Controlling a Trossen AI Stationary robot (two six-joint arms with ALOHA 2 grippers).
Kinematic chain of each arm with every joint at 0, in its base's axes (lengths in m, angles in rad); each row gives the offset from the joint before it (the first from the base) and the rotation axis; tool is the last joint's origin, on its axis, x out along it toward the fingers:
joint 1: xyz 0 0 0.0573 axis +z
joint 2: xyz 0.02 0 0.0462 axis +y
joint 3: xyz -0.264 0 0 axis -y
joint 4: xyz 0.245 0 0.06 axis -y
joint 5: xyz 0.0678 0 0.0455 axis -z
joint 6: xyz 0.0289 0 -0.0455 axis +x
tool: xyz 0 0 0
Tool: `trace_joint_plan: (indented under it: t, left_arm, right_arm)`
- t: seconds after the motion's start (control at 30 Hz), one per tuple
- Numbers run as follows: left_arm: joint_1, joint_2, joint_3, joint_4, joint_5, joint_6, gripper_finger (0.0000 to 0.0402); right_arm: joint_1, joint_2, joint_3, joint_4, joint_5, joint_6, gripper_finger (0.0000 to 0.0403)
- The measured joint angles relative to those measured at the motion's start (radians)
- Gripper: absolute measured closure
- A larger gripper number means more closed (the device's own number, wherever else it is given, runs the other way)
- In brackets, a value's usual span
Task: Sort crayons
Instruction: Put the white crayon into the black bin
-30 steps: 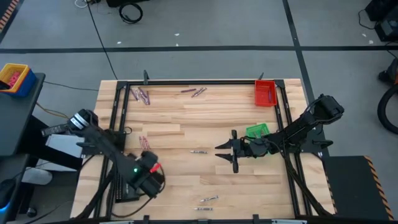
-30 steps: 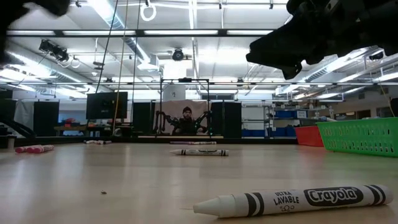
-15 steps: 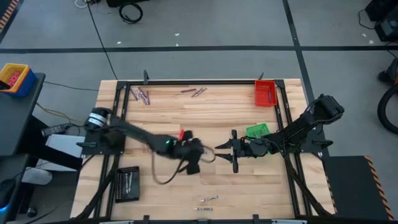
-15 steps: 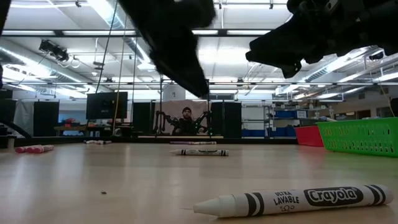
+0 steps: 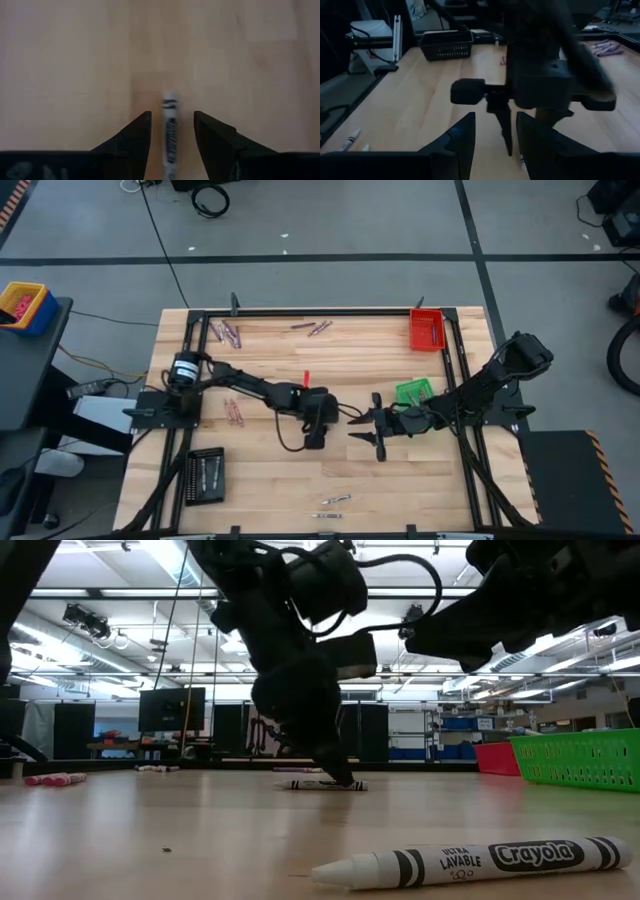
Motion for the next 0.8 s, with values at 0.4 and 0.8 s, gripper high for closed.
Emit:
trace_joint_plan:
  t: [0.4, 0.8]
  left_arm:
    - [-0.038, 0.064, 0.010, -0.032, -0.081, -0.021, 0.0294]
    - [-0.062, 0.015, 0.002, -0.123, -0.158, -0.128, 0.0379]
  right_arm:
    - [0.004, 0.000, 0.000, 0.001, 0.004, 0.025, 0.0256]
    - [0.004, 0.000, 0.000, 0.000, 0.004, 0.026, 0.0256]
